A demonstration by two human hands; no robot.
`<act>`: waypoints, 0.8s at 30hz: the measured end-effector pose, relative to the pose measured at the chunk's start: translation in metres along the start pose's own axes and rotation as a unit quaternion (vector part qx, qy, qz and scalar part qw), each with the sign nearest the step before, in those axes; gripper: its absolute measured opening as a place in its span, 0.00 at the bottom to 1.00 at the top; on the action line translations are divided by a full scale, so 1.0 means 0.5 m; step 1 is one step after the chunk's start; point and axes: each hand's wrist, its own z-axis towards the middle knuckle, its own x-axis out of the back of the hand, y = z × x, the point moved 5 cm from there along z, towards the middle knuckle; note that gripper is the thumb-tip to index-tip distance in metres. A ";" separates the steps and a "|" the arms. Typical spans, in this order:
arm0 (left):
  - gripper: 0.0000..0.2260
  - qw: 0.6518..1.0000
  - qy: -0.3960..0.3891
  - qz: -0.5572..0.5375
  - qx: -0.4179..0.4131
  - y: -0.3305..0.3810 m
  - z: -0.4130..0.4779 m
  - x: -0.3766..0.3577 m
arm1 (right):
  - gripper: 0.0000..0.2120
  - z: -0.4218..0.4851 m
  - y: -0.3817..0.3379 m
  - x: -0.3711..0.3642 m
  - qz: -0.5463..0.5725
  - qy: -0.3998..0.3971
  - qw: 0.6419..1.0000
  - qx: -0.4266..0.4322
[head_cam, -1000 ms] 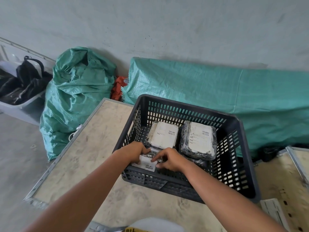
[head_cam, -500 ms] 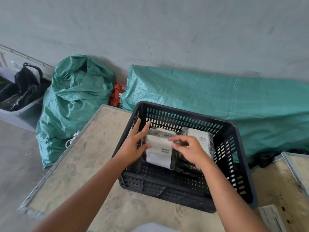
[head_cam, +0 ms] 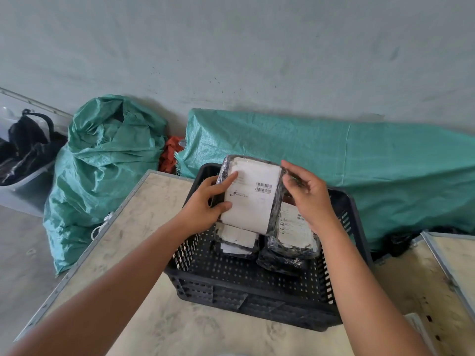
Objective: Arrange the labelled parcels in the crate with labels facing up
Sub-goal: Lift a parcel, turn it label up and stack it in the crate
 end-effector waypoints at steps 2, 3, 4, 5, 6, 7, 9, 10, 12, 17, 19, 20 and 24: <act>0.34 0.999 0.005 -0.049 0.011 -0.007 0.013 0.000 | 0.23 -0.005 0.008 -0.011 -0.002 -0.027 1.000 -0.006; 0.33 0.997 0.005 -0.079 0.024 -0.016 0.020 -0.002 | 0.23 -0.008 0.015 -0.014 -0.030 -0.036 0.999 -0.007; 0.33 0.993 0.004 -0.108 0.040 -0.026 0.025 -0.005 | 0.24 -0.011 0.024 -0.016 -0.082 -0.040 0.996 -0.008; 0.33 0.989 0.004 -0.136 0.056 -0.037 0.032 -0.010 | 0.25 -0.015 0.034 -0.020 -0.136 -0.046 0.990 -0.010; 0.33 0.984 0.006 -0.165 0.073 -0.049 0.038 -0.015 | 0.25 -0.018 0.045 -0.024 -0.178 -0.052 0.983 -0.012; 0.32 0.977 0.007 -0.191 0.091 -0.062 0.045 -0.021 | 0.26 -0.022 0.057 -0.028 -0.199 -0.054 0.978 -0.016; 0.31 0.969 0.003 -0.216 0.120 -0.089 0.058 -0.035 | 0.28 -0.025 0.091 -0.031 -0.213 -0.053 0.975 -0.030; 0.31 0.968 -0.003 -0.213 0.132 -0.100 0.063 -0.044 | 0.29 -0.024 0.112 -0.034 -0.220 -0.057 0.973 -0.044; 0.30 0.973 -0.010 -0.177 0.147 -0.119 0.072 -0.060 | 0.33 -0.021 0.153 -0.042 -0.230 -0.072 0.967 -0.084; 0.31 0.988 -0.051 -0.046 0.142 -0.149 0.096 -0.127 | 0.40 -0.025 0.249 -0.078 -0.243 -0.074 0.952 -0.168; 0.31 0.984 -0.052 -0.019 0.169 -0.168 0.101 -0.154 | 0.41 -0.029 0.271 -0.096 -0.253 -0.054 0.947 -0.190; 0.32 0.982 -0.041 -0.012 0.184 -0.178 0.102 -0.163 | 0.42 -0.030 0.279 -0.107 -0.265 -0.051 0.943 -0.197; 0.33 0.981 -0.008 0.016 0.192 -0.220 0.086 -0.184 | 0.46 -0.038 0.305 -0.143 -0.342 -0.079 0.916 -0.196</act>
